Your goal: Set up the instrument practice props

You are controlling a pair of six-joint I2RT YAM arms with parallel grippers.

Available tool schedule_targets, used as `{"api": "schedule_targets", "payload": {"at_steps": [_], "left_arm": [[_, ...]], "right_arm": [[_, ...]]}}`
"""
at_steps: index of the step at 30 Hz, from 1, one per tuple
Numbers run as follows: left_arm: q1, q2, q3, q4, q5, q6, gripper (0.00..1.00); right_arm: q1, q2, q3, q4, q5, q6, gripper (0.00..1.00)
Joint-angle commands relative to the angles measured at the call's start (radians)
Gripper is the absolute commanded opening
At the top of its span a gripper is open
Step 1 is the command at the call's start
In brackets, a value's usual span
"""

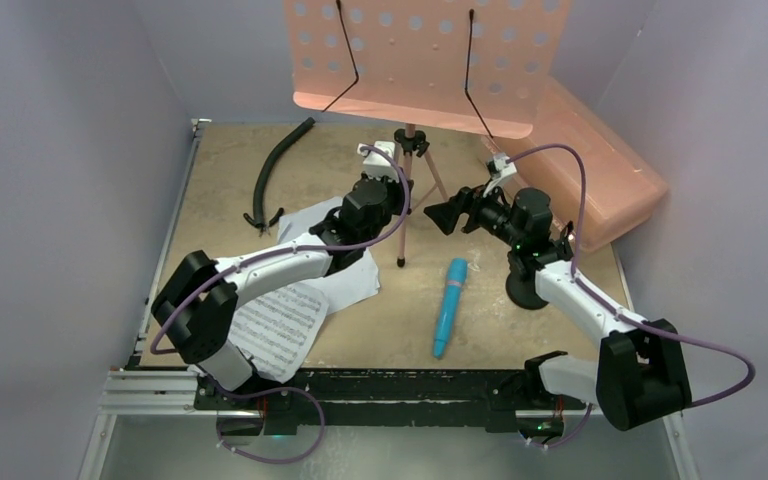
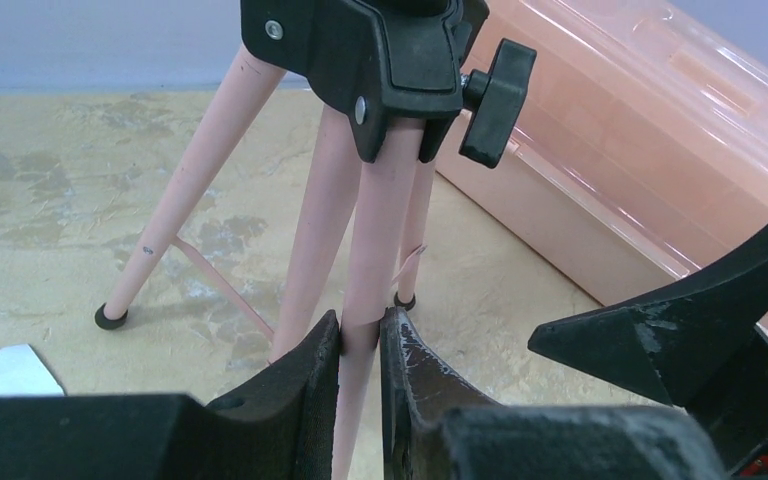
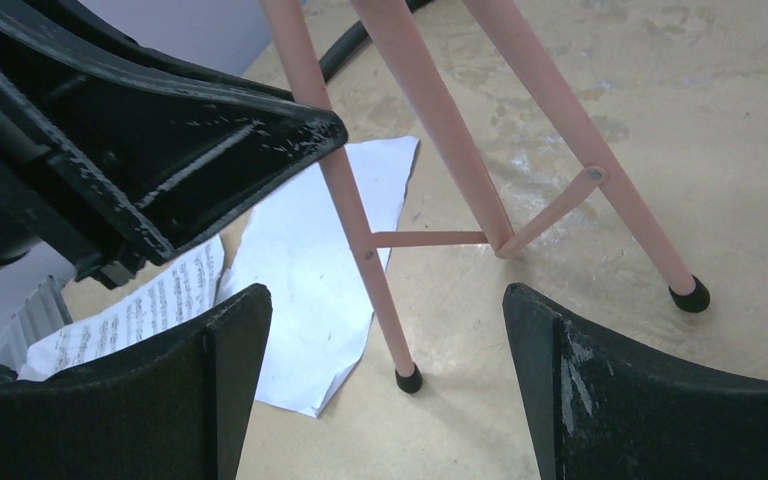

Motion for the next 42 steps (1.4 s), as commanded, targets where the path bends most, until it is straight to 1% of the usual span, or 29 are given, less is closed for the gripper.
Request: {"api": "schedule_targets", "payload": {"at_steps": [1, 8, 13, 27, 37, 42], "left_arm": [[0.024, 0.037, 0.060, 0.033, -0.021, -0.015, 0.00], [0.045, 0.070, 0.089, 0.033, -0.010, -0.016, 0.00], [0.045, 0.063, 0.089, 0.016, 0.005, -0.009, 0.00], [0.040, 0.000, 0.007, 0.001, 0.026, -0.053, 0.00], [-0.001, -0.020, -0.027, -0.020, 0.017, -0.073, 0.00], [-0.005, -0.019, -0.029, -0.030, 0.010, -0.083, 0.00]], "right_arm": [[0.001, -0.018, 0.062, 0.052, -0.027, 0.006, 0.88], [0.002, -0.038, 0.071, 0.022, -0.032, -0.006, 0.88], [0.001, -0.040, 0.074, 0.015, -0.032, -0.015, 0.88], [0.001, -0.056, 0.076, 0.014, -0.058, -0.007, 0.87], [0.001, -0.172, 0.022, -0.058, -0.084, -0.028, 0.88], [0.001, -0.219, -0.004, -0.091, -0.090, -0.036, 0.88]]}}
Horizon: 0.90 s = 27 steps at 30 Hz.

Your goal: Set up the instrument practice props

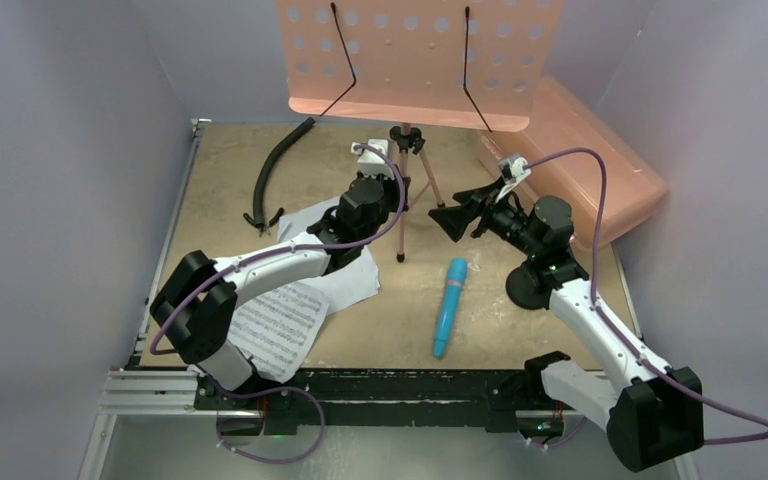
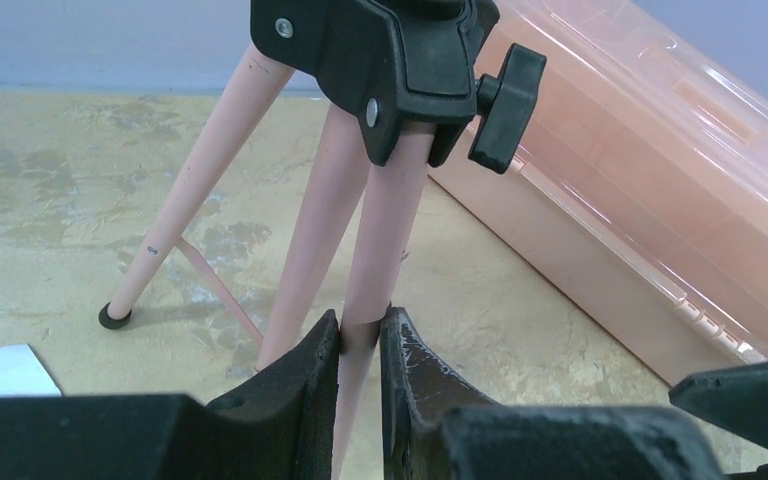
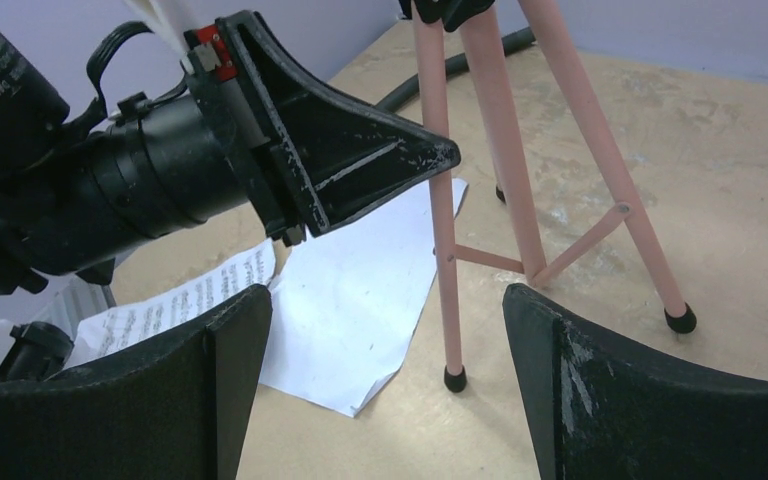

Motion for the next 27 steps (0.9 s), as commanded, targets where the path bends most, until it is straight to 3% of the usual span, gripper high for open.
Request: {"api": "schedule_targets", "payload": {"at_steps": [1, 3, 7, 11, 14, 16, 20, 27], "left_arm": [[-0.018, -0.023, -0.024, -0.049, 0.002, -0.049, 0.00], [-0.017, -0.024, -0.021, -0.044, 0.008, -0.046, 0.06], [-0.017, -0.030, -0.022, -0.026, 0.023, -0.037, 0.35], [-0.018, -0.046, -0.025, -0.017, 0.038, -0.020, 0.54], [-0.016, -0.081, -0.062, 0.015, 0.040, -0.008, 0.76], [-0.017, -0.111, -0.093, 0.033, 0.032, -0.001, 0.85], [-0.016, -0.185, -0.158, 0.032, 0.017, 0.007, 0.91], [-0.014, -0.398, -0.342, -0.053, -0.065, -0.051, 0.92]], "right_arm": [[0.002, -0.039, -0.019, -0.039, -0.027, -0.030, 0.88], [0.001, -0.047, -0.018, -0.054, -0.032, -0.042, 0.88], [0.002, -0.063, -0.016, -0.083, -0.042, -0.067, 0.88], [0.001, -0.079, -0.014, -0.114, -0.049, -0.090, 0.88], [0.003, -0.089, -0.016, -0.124, -0.055, -0.100, 0.89], [0.003, -0.094, -0.018, -0.128, -0.059, -0.103, 0.89], [0.004, -0.096, -0.022, -0.131, -0.071, -0.111, 0.90], [0.003, -0.099, -0.021, -0.144, -0.084, -0.130, 0.90]]}}
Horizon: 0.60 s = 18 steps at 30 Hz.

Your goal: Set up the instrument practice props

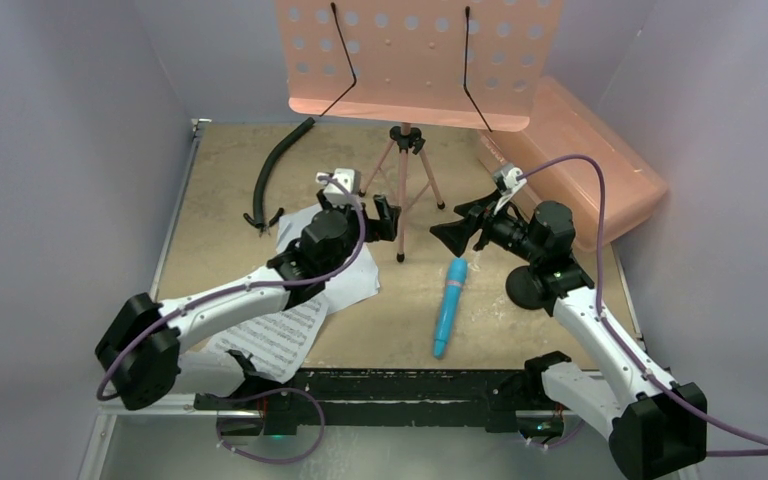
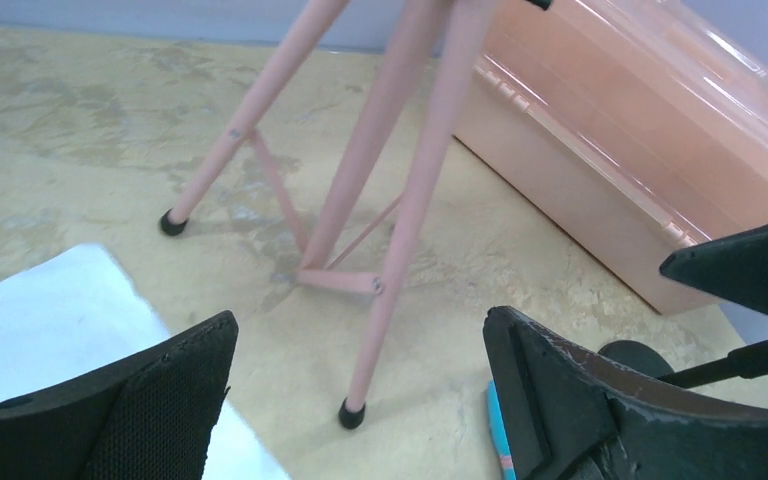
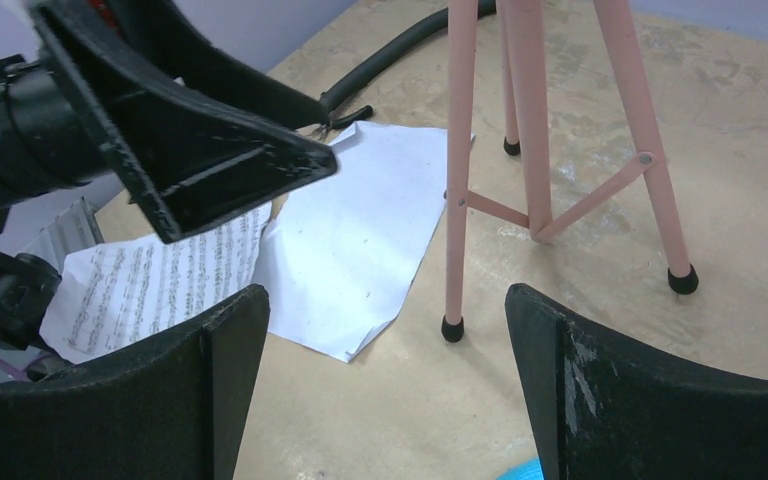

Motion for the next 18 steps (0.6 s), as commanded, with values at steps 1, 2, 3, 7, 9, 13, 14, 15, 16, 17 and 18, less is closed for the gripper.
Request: {"api": "schedule_targets", "payload": {"at_steps": [1, 2, 3, 7, 9, 13, 14, 15, 16, 17, 18], "left_arm": [[0.002, -0.150, -0.096, -0.061, -0.082, -0.043, 0.92], [0.004, -0.178, -0.113, -0.093, -0.094, -0.054, 0.92], [0.004, -0.202, -0.127, -0.127, -0.107, -0.061, 0.92], [0.006, -0.275, -0.168, -0.261, -0.140, -0.101, 0.93], [0.006, -0.288, -0.172, -0.343, -0.159, -0.138, 0.93], [0.005, -0.275, -0.136, -0.566, -0.233, -0.289, 0.94], [0.005, -0.272, -0.127, -0.600, -0.236, -0.327, 0.95], [0.007, -0.268, -0.120, -0.634, -0.237, -0.366, 0.96], [0.009, -0.265, -0.111, -0.663, -0.241, -0.410, 0.97], [0.011, -0.261, -0.099, -0.704, -0.243, -0.465, 0.98], [0.013, -0.255, -0.081, -0.765, -0.249, -0.521, 0.99]], "right_arm": [[0.003, -0.022, 0.001, 0.008, -0.028, -0.024, 0.90], [0.003, -0.021, 0.000, 0.008, -0.029, -0.022, 0.90], [0.003, -0.021, -0.001, 0.009, -0.030, -0.021, 0.90], [0.004, -0.029, -0.002, 0.005, -0.036, -0.020, 0.90], [0.004, -0.038, -0.003, 0.003, -0.038, -0.023, 0.91], [0.004, -0.057, -0.006, 0.005, -0.044, -0.023, 0.91], [0.004, -0.060, -0.005, 0.002, -0.047, -0.025, 0.91], [0.004, -0.063, -0.004, 0.000, -0.050, -0.028, 0.91], [0.005, -0.067, -0.003, -0.003, -0.051, -0.029, 0.91], [0.005, -0.071, -0.004, -0.004, -0.053, -0.030, 0.91], [0.004, -0.076, -0.006, -0.005, -0.056, -0.030, 0.91]]}}
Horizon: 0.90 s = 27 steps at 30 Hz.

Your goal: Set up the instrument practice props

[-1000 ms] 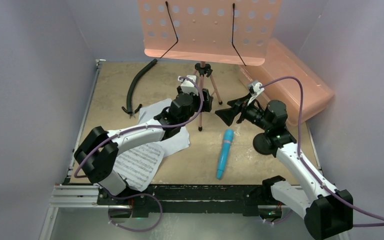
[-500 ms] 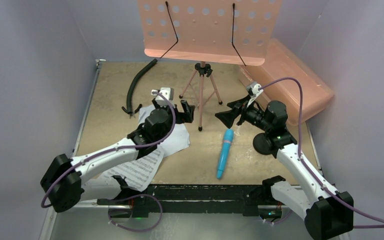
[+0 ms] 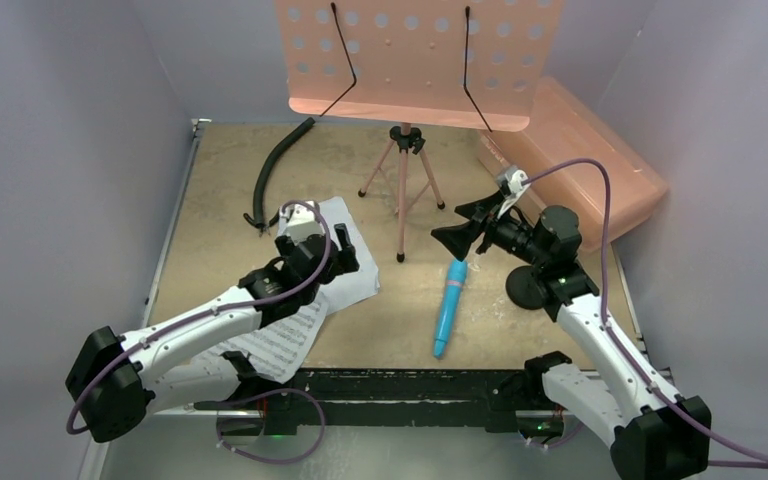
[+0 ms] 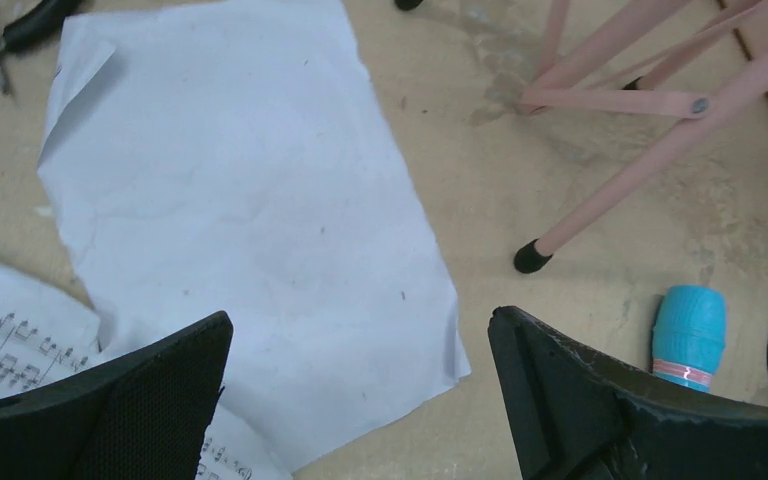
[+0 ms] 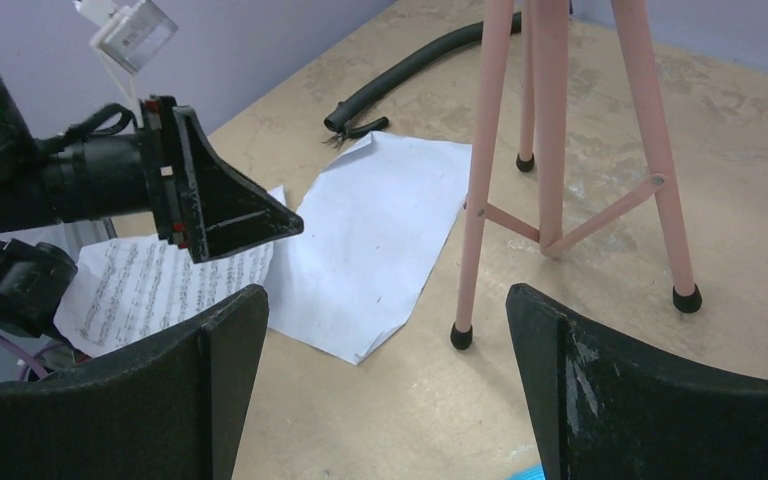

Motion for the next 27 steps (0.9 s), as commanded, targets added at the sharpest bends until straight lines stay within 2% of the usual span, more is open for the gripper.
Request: {"api": "schedule_targets", "payload": {"at_steps": [1, 3, 9, 12, 15, 18, 24, 27], "left_arm": [[0.013, 0.017, 0.099, -0.282, -0.063, -0.296, 0.99], [0.014, 0.033, 0.136, -0.419, -0.074, -0.406, 0.99], [0.016, 0.028, 0.145, -0.435, -0.023, -0.421, 1.00], [0.030, 0.033, 0.142, -0.470, 0.010, -0.479, 0.99], [0.041, 0.062, 0.150, -0.566, 0.017, -0.653, 0.98], [0.045, 0.128, 0.181, -0.667, 0.039, -0.786, 0.90], [0.051, 0.325, 0.312, -0.802, 0.096, -0.796, 0.88], [0.054, 0.410, 0.357, -0.842, 0.121, -0.782, 0.84]], "right_arm": [[0.004, -0.031, -0.004, 0.003, -0.035, -0.021, 0.92], [0.004, -0.041, -0.007, 0.006, -0.054, -0.027, 0.92], [0.004, -0.050, -0.007, -0.012, -0.080, -0.063, 0.94], [0.003, -0.046, 0.005, -0.051, -0.075, -0.112, 0.97], [0.002, -0.043, 0.032, -0.109, -0.058, -0.158, 0.98], [0.003, -0.034, 0.059, -0.136, -0.040, -0.195, 0.98], [0.002, -0.017, 0.079, -0.159, -0.029, -0.228, 0.98], [0.003, -0.018, 0.077, -0.153, -0.033, -0.227, 0.98]]}}
